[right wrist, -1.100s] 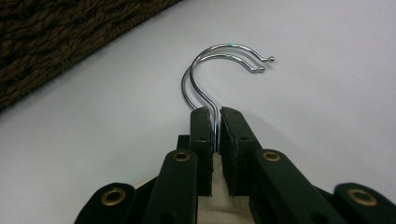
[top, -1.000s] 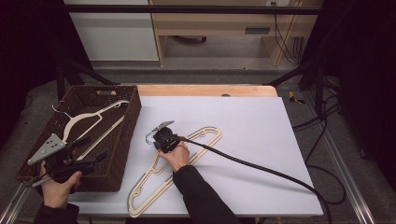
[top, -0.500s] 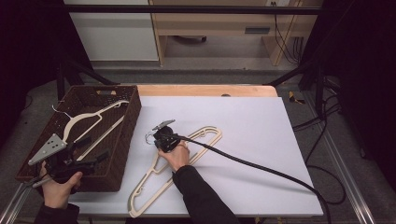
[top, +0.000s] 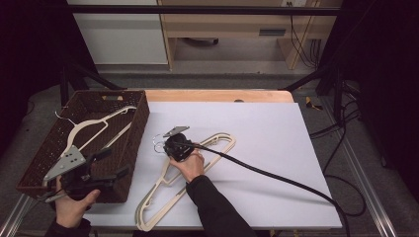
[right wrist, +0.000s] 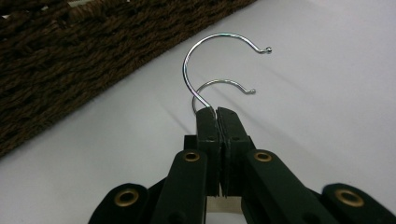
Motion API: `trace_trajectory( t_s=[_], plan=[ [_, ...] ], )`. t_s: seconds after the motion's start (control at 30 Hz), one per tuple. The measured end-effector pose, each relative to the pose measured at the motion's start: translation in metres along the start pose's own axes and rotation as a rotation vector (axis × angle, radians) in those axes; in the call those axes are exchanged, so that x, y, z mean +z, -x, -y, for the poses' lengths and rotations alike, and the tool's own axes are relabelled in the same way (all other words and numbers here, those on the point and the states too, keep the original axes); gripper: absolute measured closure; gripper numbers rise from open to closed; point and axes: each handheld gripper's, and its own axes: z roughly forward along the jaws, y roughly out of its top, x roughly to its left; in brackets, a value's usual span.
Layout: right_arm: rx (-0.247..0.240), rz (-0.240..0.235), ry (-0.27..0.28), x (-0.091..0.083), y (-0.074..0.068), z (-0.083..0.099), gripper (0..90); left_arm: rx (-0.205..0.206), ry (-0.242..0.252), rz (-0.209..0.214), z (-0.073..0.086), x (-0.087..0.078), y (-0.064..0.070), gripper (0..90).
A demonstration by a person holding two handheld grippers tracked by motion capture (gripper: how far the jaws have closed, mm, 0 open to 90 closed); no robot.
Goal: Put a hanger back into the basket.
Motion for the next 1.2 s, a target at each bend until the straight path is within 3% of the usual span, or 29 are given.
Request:
trace_trajectory(
  t_s=[0.03,0.23,0.33,0.47,0.57,0.67,0.8,0.87,0.9,1.0,1.2],
  plan=[
    [-0.021,-0.005,0.002,-0.002,0.001,0.000,89.2,0.005,-0.019,0.009,0.001,0.005,0.004,14.3],
    [-0.030,-0.021,0.034,-0.013,0.001,0.000,89.2,0.000,-0.106,0.037,0.010,0.031,0.016,20.7],
    [-0.014,-0.021,0.050,-0.018,0.000,0.001,89.2,-0.007,-0.140,0.032,0.014,0.042,0.021,24.4],
    [-0.047,-0.026,0.066,-0.025,0.000,0.001,89.2,-0.011,-0.212,0.013,0.022,0.065,0.027,29.1],
    [-0.041,-0.037,0.073,-0.029,-0.001,0.001,89.2,-0.019,-0.278,0.005,0.029,0.083,0.028,30.1],
    [-0.043,-0.043,0.084,-0.032,-0.001,0.001,89.2,-0.059,-0.321,0.017,0.036,0.098,0.026,31.3],
    [-0.047,-0.045,0.091,-0.037,0.000,0.002,89.2,-0.080,-0.344,-0.018,0.038,0.112,0.022,33.7],
    [-0.044,-0.044,0.094,-0.039,0.001,0.003,89.2,-0.073,-0.361,-0.006,0.040,0.118,0.026,36.7],
    [-0.046,-0.047,0.093,-0.041,0.001,0.003,89.2,-0.061,-0.367,-0.020,0.041,0.121,0.027,38.4],
    [-0.041,-0.042,0.104,-0.043,0.002,0.004,89.2,-0.084,-0.378,-0.030,0.042,0.130,0.025,43.1],
    [-0.052,-0.055,0.122,-0.051,0.003,0.005,89.1,-0.150,-0.390,0.031,0.045,0.142,0.020,57.0]
  ],
)
